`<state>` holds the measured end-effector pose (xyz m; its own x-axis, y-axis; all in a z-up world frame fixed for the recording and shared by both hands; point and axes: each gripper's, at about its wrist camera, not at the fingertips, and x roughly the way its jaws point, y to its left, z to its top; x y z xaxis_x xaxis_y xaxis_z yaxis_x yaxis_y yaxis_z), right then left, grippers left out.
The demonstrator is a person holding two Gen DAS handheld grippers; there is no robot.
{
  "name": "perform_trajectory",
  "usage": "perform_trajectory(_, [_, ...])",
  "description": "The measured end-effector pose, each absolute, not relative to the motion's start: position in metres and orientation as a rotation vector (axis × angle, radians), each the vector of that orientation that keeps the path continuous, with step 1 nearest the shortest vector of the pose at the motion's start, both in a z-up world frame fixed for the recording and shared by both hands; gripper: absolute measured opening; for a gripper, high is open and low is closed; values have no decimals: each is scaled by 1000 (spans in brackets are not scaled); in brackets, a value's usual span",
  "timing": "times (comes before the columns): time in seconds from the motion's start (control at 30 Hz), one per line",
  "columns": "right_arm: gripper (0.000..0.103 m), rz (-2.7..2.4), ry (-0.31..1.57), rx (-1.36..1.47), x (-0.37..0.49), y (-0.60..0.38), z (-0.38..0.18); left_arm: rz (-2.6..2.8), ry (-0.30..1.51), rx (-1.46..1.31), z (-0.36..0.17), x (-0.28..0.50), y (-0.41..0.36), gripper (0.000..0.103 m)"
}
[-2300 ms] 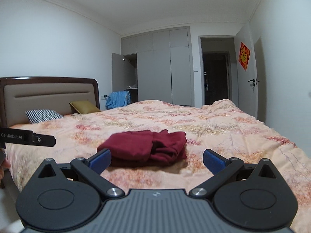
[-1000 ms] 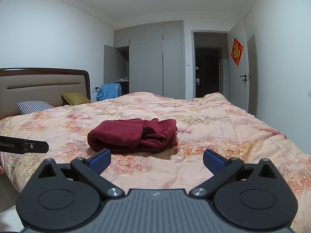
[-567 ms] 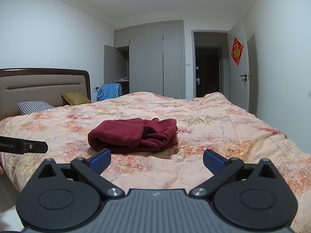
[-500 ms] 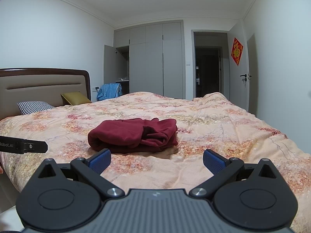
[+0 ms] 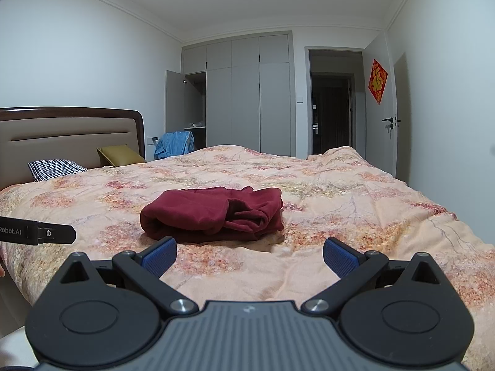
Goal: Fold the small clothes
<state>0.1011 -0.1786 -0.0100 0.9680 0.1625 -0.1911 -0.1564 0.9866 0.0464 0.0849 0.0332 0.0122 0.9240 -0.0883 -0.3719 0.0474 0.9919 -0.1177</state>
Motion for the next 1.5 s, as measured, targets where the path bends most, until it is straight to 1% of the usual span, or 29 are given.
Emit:
perform_trajectory(0.83, [103, 163, 225, 30, 105, -178, -16, -7, 412, -103, 10, 93, 28, 102])
perform_trajectory(1.5, [103, 142, 297, 22, 128, -180, -31, 12, 504, -150, -8, 126, 32, 102])
